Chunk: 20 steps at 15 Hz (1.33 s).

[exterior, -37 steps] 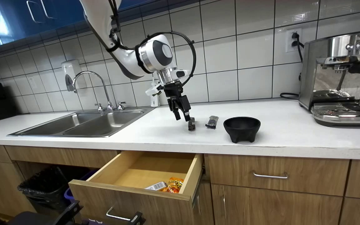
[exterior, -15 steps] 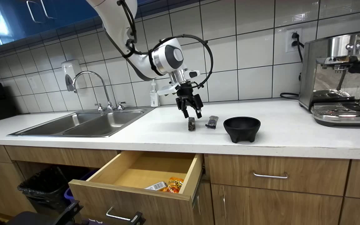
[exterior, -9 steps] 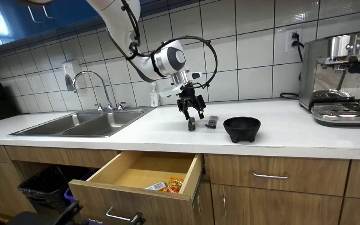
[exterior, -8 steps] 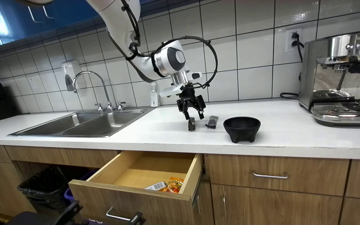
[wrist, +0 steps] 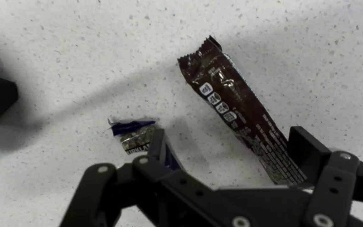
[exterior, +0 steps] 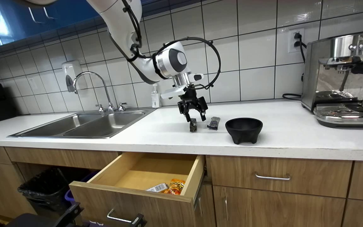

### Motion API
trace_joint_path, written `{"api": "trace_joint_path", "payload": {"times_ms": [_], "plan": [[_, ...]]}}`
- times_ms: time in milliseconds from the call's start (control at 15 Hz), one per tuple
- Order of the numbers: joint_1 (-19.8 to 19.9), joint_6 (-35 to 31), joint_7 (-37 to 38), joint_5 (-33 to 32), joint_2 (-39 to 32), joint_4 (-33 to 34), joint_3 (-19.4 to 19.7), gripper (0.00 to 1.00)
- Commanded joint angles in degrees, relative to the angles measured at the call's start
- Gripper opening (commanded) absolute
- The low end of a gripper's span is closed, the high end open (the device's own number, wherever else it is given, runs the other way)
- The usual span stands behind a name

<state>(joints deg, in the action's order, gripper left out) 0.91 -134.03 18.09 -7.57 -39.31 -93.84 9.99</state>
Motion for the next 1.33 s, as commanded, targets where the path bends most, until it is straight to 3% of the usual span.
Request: {"api": "trace_joint_path", "payload": {"times_ms": [0,1267], "plan": [[0.5,2.6,-2.7,0.4,-1.1,2.5,-0.6,1.0],[1.6,4.9,-4.7,2.6,-3.5,6.1,-2.2,1.0]]}}
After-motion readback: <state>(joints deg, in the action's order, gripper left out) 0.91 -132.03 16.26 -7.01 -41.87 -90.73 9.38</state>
